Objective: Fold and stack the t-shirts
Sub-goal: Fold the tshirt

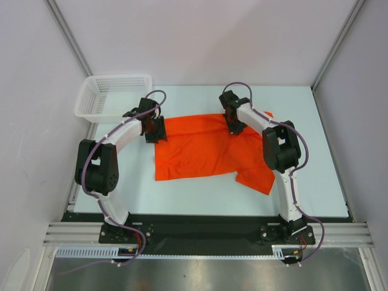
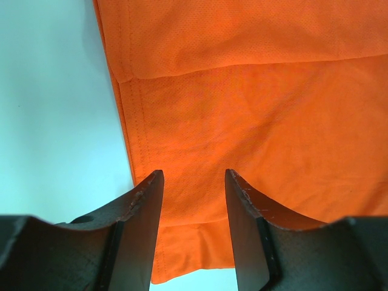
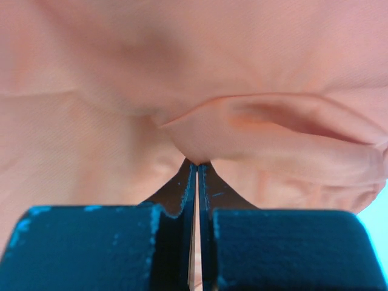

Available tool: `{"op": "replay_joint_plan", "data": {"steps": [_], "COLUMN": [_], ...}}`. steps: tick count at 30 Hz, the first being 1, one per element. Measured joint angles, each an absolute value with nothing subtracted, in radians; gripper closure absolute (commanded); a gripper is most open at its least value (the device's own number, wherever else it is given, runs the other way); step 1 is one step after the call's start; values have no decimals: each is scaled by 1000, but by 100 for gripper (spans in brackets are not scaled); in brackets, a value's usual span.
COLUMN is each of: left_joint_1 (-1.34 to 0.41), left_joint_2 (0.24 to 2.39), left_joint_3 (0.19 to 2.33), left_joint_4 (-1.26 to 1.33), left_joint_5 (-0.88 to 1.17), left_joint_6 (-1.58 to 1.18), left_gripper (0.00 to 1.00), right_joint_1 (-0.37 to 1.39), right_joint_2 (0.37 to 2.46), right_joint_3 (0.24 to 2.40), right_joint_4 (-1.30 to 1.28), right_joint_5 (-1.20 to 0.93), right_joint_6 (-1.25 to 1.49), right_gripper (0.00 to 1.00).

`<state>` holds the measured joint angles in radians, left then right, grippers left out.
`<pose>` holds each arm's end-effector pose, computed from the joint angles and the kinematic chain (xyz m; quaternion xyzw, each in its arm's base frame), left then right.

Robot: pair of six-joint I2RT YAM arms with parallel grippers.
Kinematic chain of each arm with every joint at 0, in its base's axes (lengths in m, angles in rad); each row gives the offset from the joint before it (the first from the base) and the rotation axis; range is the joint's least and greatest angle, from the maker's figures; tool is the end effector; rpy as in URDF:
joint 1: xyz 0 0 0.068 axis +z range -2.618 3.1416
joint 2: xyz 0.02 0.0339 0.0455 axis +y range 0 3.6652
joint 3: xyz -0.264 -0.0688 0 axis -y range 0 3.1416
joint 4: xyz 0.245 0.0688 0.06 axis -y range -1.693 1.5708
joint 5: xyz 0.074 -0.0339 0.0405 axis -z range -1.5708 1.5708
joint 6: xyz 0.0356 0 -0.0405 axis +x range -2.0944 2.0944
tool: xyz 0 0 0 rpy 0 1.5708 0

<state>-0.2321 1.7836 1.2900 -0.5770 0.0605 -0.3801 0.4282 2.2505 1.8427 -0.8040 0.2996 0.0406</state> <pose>0.3620 -0.0878 0.2122 -0.0641 0.9663 -0.1025 0.2271 0.4343 0.1867 0.1756 -0.1612 0.9598 -0.1018 0.2058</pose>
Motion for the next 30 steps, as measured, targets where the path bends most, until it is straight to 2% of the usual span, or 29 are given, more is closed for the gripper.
{"op": "replay_joint_plan", "data": {"steps": [10,13,15,19,20,24,30], "left_joint_1": [-226,-225,-225,-224,-224,-224,-223], "left_joint_2": [1784,1784,1784,1784,1784,1784,1808], "left_joint_3": [1288,1288,1288,1288,1288,1291,1355], "left_joint_4": [-569,-569,-570,-570,-570,-573,-587], "left_joint_5": [69,78,83,83,83,83,83], "left_joint_6": [-380,-380,-380,-376,-374,-373,-374], "left_gripper": [49,50,50,49,49,49,51], "right_joint_1": [433,435,435,435,434,417,257], "right_joint_2": [2233,2233,2233,2225,2217,2150,2002], "right_joint_3": [1884,1881,1879,1859,1845,1789,1697], "right_joint_4": [-940,-955,-964,-966,-965,-928,-684], "right_joint_5": [127,96,83,61,57,35,-33], "right_joint_6": [185,209,220,235,237,255,359], "right_gripper": [100,97,82,63,55,54,64]}}
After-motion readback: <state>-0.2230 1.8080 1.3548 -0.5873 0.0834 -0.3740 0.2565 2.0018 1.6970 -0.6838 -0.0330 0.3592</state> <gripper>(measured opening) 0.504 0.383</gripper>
